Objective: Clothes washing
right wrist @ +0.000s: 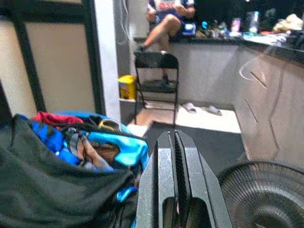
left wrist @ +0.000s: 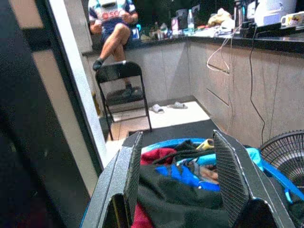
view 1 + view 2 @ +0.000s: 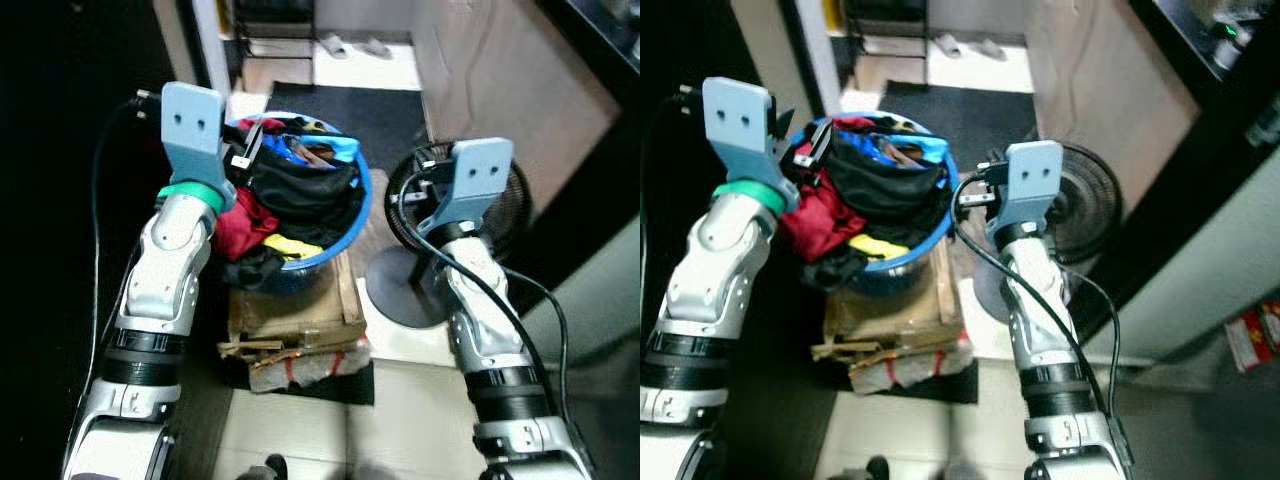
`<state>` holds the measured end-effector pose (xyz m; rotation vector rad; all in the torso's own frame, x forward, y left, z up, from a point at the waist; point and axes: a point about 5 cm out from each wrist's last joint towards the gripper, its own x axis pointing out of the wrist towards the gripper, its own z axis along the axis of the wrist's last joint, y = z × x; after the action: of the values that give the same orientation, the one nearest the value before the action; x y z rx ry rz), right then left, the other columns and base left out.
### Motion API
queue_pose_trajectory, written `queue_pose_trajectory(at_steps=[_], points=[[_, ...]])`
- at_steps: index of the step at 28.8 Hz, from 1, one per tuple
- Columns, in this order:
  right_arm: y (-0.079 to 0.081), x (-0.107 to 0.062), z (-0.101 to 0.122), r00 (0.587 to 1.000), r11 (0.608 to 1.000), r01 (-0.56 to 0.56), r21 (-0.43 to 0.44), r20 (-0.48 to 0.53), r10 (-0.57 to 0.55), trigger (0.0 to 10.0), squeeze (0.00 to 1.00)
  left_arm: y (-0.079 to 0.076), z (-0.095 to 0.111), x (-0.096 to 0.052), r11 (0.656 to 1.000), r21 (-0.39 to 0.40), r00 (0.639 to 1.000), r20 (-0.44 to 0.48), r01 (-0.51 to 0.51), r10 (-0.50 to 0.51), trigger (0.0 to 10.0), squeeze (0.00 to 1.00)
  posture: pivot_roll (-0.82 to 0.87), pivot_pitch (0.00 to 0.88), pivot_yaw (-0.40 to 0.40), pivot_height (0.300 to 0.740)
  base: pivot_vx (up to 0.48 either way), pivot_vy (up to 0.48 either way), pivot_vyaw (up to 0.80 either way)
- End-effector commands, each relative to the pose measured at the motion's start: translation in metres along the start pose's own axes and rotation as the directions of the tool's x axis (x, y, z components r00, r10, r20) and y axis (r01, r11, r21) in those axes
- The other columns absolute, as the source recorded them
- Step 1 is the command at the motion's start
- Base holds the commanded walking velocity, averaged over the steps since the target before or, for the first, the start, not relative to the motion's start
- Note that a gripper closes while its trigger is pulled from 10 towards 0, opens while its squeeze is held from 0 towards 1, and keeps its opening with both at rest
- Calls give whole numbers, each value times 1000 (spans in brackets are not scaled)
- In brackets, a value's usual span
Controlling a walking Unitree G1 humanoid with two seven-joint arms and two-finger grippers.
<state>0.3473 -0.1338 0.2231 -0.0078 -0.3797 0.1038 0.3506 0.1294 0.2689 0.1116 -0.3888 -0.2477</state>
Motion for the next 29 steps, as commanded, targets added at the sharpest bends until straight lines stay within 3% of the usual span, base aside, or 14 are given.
queue_pose_trajectory(at_steps=[1, 19, 27, 29], points=[[-3, -1, -2, 1000, 1000, 13, 8, -9, -13, 10000, 0, 0, -4, -1, 1000, 11, 1000, -18, 2, -2, 10000, 0, -10, 73, 32, 740, 428, 0, 0], [-3, -2, -3, 1000, 1000, 11, 7, -11, -11, 10000, 0, 1, -5, -1, 1000, 10, 1000, -29, -7, 7, 10000, 0, -13, 81, 31, 740, 379, 0, 0], [-3, -2, -3, 1000, 1000, 11, 7, -12, -11, 10000, 0, 1, -8, -1, 1000, -11, 999, -48, -10, 9, 10000, 0, -13, 86, 31, 740, 0, 0, 0], [-3, -3, -4, 1000, 1000, 9, 6, -14, -9, 10000, 0, -2, -11, -2, 999, -53, 997, -72, 10, -14, 10000, 0, -15, 86, 31, 740, 0, 0, 0]])
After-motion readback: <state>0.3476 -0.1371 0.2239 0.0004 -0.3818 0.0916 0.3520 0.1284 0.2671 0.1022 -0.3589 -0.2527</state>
